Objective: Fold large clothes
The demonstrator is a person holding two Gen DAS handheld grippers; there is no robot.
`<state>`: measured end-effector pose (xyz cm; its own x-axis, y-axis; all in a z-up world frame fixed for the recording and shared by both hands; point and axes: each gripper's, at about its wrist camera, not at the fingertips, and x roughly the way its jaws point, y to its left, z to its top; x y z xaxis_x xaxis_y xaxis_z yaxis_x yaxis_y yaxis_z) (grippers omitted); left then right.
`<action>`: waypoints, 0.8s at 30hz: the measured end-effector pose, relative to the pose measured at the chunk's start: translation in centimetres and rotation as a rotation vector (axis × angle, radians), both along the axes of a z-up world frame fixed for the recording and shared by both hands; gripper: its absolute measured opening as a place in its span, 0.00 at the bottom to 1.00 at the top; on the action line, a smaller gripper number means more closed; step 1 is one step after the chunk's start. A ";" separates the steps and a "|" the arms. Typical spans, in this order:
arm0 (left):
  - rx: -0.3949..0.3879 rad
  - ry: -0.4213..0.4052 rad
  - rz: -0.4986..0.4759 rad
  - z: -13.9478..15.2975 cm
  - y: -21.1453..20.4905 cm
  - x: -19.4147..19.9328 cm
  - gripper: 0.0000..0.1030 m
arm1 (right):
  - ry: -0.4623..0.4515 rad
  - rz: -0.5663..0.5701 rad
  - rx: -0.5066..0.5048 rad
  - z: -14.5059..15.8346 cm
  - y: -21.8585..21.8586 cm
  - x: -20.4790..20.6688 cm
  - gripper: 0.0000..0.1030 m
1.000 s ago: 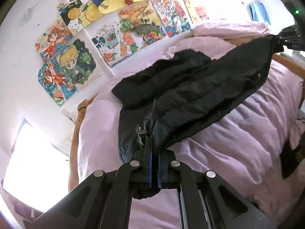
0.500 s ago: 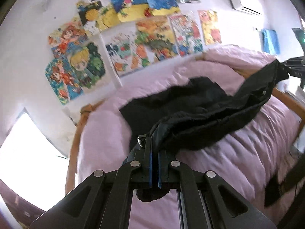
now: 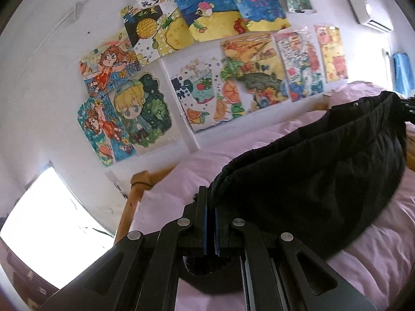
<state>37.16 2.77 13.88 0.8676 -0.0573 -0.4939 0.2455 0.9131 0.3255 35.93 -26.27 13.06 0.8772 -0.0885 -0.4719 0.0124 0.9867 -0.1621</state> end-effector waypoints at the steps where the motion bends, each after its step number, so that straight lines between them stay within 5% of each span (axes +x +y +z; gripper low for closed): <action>1: -0.005 -0.002 0.014 -0.3 -0.1 1.3 0.03 | -0.010 -0.005 -0.008 -0.4 0.0 1.4 0.06; 10: -0.081 0.017 0.114 -3.7 -0.3 10.0 0.03 | -0.051 -0.014 0.000 -4.0 -0.6 9.5 0.06; 24: -0.044 0.148 0.141 -11.3 -1.2 18.3 0.03 | 0.109 0.018 0.022 -11.4 -1.8 17.9 0.06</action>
